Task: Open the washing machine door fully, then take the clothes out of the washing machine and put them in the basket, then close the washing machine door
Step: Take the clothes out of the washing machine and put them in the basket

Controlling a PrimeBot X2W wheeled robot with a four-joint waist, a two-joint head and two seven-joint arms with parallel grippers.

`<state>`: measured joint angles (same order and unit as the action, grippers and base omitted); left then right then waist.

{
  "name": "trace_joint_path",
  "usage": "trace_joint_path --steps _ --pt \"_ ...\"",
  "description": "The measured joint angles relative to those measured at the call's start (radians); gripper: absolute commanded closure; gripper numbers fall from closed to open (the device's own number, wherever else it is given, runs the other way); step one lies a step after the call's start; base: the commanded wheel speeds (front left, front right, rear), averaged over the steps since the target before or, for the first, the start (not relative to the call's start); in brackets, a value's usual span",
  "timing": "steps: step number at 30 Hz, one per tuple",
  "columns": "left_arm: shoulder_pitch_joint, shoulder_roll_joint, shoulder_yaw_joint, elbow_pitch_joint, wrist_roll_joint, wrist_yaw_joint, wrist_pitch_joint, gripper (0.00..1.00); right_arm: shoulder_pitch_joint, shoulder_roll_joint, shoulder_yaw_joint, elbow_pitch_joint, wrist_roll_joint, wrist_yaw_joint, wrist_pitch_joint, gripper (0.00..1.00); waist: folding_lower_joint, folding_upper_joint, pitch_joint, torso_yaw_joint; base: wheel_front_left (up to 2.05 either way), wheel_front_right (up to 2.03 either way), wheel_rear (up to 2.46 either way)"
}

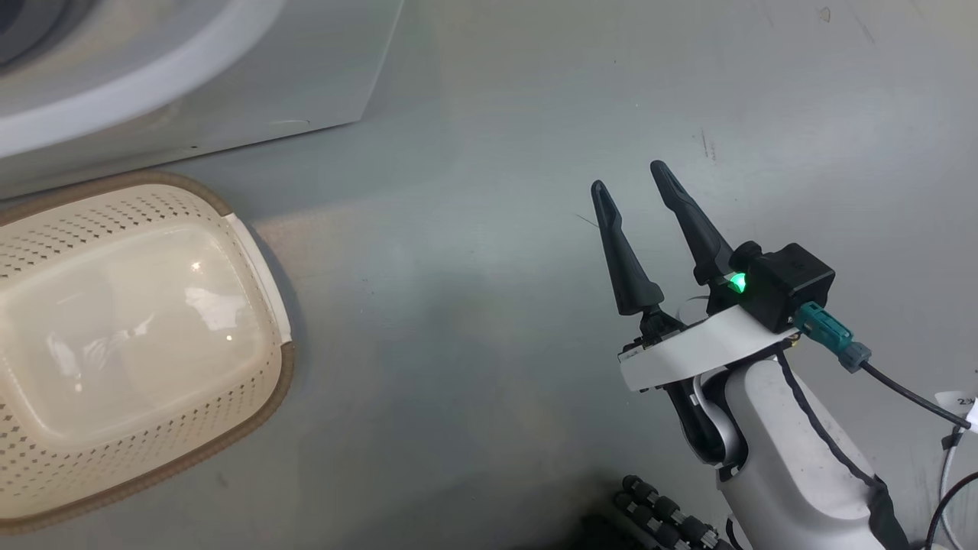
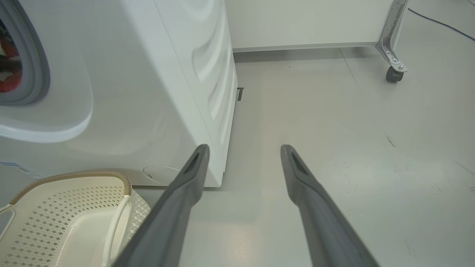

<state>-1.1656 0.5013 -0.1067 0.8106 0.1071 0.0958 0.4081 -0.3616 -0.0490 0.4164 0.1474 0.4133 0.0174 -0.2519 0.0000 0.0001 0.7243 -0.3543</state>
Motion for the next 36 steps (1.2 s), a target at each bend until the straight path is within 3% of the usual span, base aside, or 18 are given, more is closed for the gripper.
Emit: trace_joint_path --steps 16,36 --pt "-0.008 -0.057 -0.006 0.07 -0.001 0.008 -0.074 1.0 -0.005 0.0 -0.009 0.015 -0.001 -0.004 0.0 0.0 0.0 0.0 -0.038 0.03 0.0 0.0 0.0" --pt "0.112 -0.221 -0.001 0.141 -0.082 0.009 -0.337 1.0 0.001 -0.001 -0.056 0.073 -0.04 -0.008 0.0 0.0 0.0 0.0 -0.205 0.109 0.0 0.0 0.0"
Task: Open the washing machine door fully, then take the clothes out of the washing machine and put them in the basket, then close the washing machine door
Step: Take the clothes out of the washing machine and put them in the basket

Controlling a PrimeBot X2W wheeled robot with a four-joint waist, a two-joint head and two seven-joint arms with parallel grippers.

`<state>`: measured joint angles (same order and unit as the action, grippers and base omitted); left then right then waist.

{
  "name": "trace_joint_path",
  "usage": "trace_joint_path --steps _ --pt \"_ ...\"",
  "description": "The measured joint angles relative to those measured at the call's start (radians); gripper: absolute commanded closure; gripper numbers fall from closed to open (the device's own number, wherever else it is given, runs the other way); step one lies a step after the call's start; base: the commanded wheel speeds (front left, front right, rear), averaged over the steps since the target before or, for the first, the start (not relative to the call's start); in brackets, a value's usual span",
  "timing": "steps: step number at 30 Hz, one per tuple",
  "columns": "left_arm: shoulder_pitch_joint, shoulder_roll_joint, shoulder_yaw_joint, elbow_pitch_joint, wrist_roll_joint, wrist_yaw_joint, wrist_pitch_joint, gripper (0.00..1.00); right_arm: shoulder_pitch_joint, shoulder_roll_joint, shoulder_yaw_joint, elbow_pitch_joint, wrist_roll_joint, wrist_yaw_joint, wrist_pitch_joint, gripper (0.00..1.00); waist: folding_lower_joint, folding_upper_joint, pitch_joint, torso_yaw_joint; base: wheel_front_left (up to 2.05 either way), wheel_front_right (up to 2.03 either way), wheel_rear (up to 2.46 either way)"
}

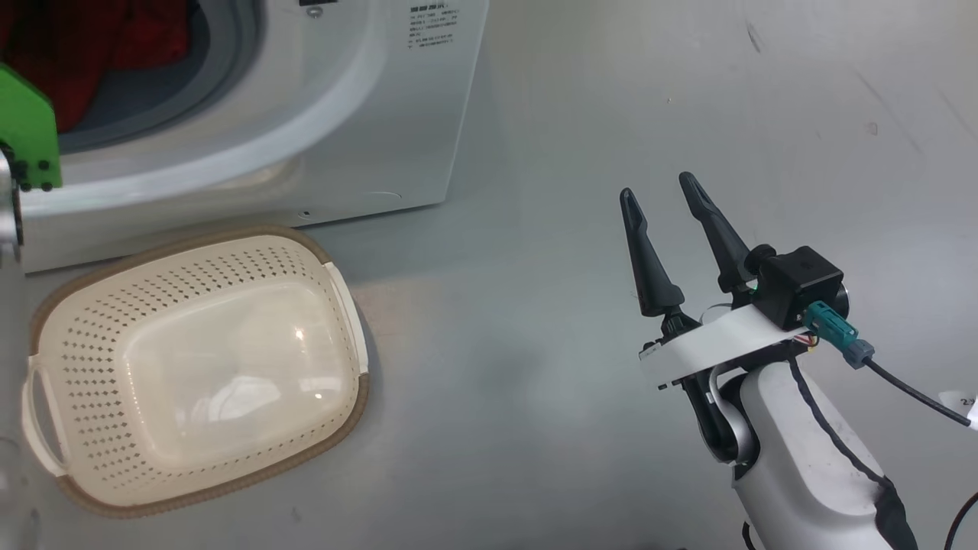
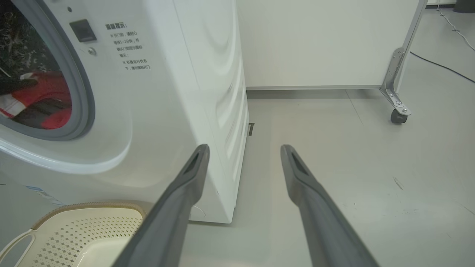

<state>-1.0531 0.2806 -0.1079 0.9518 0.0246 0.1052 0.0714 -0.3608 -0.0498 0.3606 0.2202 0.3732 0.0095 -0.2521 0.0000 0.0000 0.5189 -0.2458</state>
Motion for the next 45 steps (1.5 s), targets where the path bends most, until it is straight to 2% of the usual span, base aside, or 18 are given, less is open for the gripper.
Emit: trace_joint_path --steps 7,15,19,36,45 --pt "0.08 -0.041 0.022 0.012 -0.05 -0.007 -0.122 1.0 0.034 0.0 -0.011 0.031 -0.008 0.01 0.0 0.0 0.0 0.0 -0.082 0.034 0.0 0.0 0.0" --pt "0.182 -0.092 0.035 0.027 -0.105 -0.069 -0.25 1.0 0.099 -0.009 -0.03 0.054 -0.015 0.01 0.0 0.0 0.0 0.0 -0.196 0.075 0.0 0.0 0.0" --pt "0.226 -0.112 0.033 0.023 -0.112 -0.085 -0.303 1.0 0.125 -0.013 -0.037 0.063 -0.015 0.01 0.0 0.0 0.0 0.0 -0.245 0.093 0.0 0.0 0.0" --pt "0.387 -0.149 0.022 -0.095 -0.131 -0.136 -0.323 1.0 0.203 -0.017 -0.043 0.071 -0.016 0.016 0.0 0.0 0.0 0.0 -0.378 0.163 0.0 0.0 0.0" --pt "0.476 -0.168 0.029 -0.303 -0.145 -0.138 -0.323 1.0 0.21 -0.016 -0.042 0.061 -0.02 0.016 0.0 0.0 0.0 0.0 -0.4 0.18 0.0 0.0 0.0"
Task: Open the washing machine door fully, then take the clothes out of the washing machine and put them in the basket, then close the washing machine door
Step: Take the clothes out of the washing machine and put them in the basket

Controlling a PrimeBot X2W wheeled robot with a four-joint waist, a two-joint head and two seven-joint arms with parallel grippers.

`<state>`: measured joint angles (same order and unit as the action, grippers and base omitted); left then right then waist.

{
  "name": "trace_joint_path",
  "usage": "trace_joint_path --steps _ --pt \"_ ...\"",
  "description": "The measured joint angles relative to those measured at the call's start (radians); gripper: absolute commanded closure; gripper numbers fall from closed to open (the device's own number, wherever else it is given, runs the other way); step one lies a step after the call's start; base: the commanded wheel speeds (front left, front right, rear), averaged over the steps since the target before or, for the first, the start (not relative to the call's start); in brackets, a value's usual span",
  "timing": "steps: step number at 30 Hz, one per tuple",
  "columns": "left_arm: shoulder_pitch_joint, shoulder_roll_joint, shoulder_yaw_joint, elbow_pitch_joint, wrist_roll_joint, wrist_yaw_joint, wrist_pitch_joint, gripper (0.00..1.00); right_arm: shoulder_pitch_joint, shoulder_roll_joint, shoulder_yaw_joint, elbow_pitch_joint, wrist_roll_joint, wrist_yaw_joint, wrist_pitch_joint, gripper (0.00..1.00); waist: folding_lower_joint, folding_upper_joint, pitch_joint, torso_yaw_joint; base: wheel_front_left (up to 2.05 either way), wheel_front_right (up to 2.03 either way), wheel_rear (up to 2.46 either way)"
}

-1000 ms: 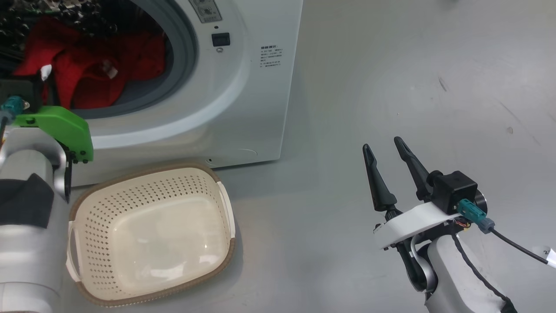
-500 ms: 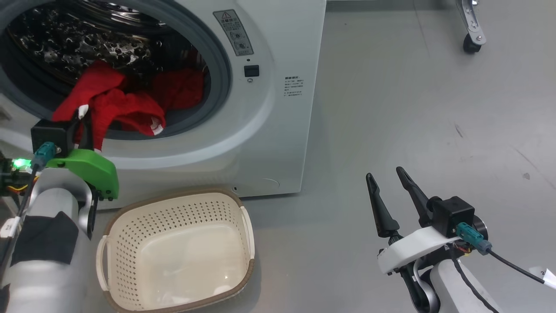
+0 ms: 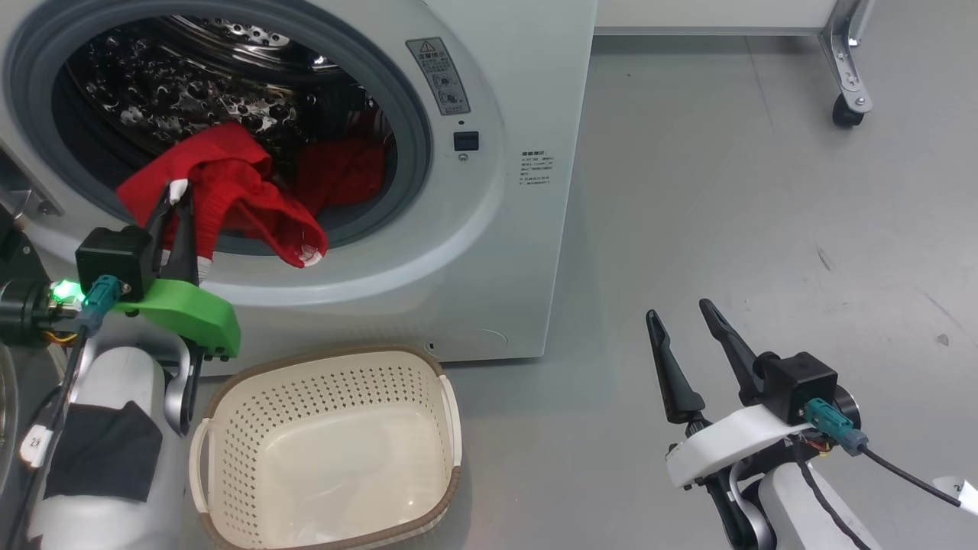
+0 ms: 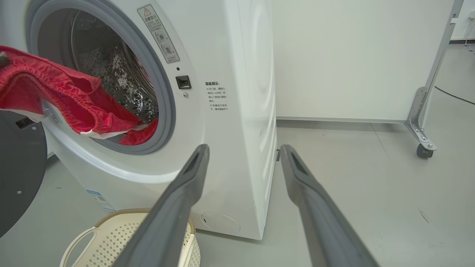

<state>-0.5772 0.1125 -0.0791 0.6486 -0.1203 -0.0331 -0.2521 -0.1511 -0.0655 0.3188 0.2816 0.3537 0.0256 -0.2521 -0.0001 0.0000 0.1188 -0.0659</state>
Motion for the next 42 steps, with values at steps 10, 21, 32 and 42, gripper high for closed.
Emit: trace_joint_path --steps 10,21,32,42 --pt "0.062 -0.001 0.016 -0.238 0.0 0.0 0.0 1.0 0.017 0.0 -0.007 -0.007 -0.003 0.0 0.0 0.0 0.0 0.0 -0.007 0.007 0.0 0.0 0.0" --pt "0.186 -0.004 -0.007 -0.261 0.0 -0.016 0.0 1.0 0.017 0.0 -0.002 -0.012 -0.004 0.004 0.0 0.0 0.0 0.0 0.002 0.011 0.0 0.0 0.0" --pt "0.244 -0.005 -0.041 -0.192 0.007 -0.034 0.041 1.0 0.016 0.001 0.013 -0.029 -0.013 0.005 0.0 0.0 0.0 0.0 0.059 -0.008 0.0 0.0 0.0" --pt "0.249 -0.003 -0.062 -0.132 0.015 -0.043 0.103 1.0 -0.016 0.002 0.022 -0.055 -0.024 0.004 0.0 0.0 0.0 0.0 0.153 -0.043 0.0 0.0 0.0"
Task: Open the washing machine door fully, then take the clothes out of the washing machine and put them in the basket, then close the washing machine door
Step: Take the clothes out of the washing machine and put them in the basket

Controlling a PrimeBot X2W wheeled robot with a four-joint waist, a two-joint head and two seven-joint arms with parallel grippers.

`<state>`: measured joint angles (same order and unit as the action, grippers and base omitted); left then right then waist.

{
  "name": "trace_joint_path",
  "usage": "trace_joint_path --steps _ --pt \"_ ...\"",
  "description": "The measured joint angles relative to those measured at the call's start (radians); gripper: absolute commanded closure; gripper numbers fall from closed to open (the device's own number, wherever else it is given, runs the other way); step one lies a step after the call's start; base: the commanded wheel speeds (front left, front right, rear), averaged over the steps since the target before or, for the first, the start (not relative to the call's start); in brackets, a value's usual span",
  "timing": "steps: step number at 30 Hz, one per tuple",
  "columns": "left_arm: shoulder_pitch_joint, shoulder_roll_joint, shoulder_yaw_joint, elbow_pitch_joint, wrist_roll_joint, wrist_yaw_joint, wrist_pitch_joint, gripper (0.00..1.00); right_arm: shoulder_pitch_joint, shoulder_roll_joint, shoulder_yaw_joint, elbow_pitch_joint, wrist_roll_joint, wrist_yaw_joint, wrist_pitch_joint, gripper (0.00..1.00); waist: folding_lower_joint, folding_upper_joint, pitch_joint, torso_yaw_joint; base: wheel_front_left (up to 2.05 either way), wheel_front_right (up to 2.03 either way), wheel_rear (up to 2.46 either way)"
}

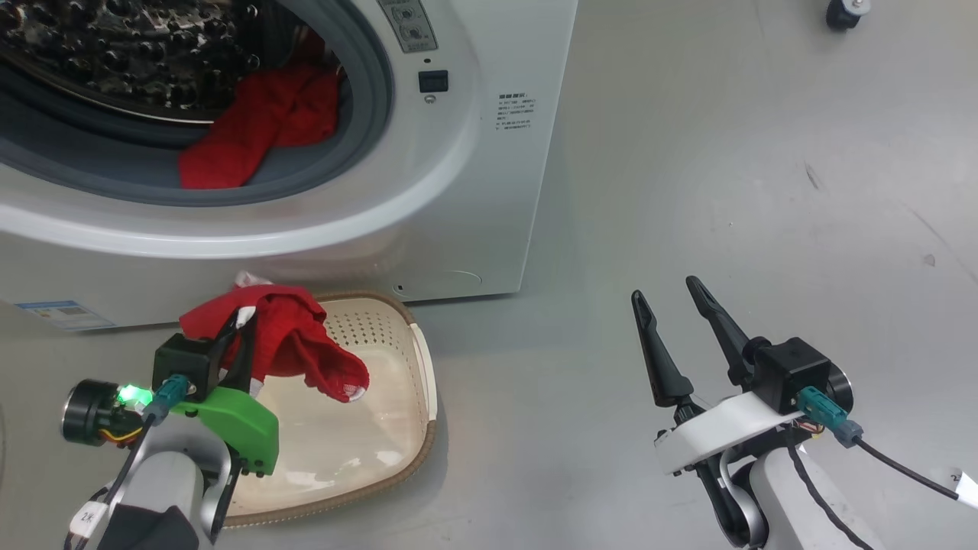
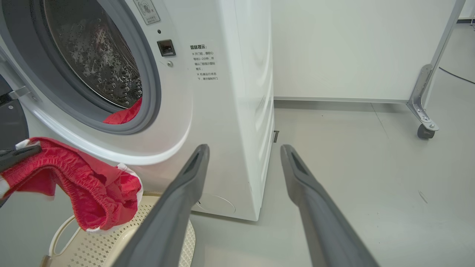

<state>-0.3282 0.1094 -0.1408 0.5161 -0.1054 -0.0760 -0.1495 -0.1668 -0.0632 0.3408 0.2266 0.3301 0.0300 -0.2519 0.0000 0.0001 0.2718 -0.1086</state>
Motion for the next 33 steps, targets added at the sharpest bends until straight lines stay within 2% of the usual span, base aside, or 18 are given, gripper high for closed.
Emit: trace_joint_path --steps 21,33 --pt "-0.106 0.091 0.011 0.222 0.037 0.007 0.08 1.0 -0.091 0.005 0.017 -0.032 -0.008 0.0 0.0 0.0 0.0 0.0 0.224 -0.134 0.0 0.0 0.0" --pt "-0.162 0.106 0.012 0.319 0.044 0.023 0.08 1.0 -0.104 0.008 0.012 -0.045 -0.006 -0.001 0.0 0.0 0.0 0.0 0.31 -0.196 0.0 0.0 0.0"
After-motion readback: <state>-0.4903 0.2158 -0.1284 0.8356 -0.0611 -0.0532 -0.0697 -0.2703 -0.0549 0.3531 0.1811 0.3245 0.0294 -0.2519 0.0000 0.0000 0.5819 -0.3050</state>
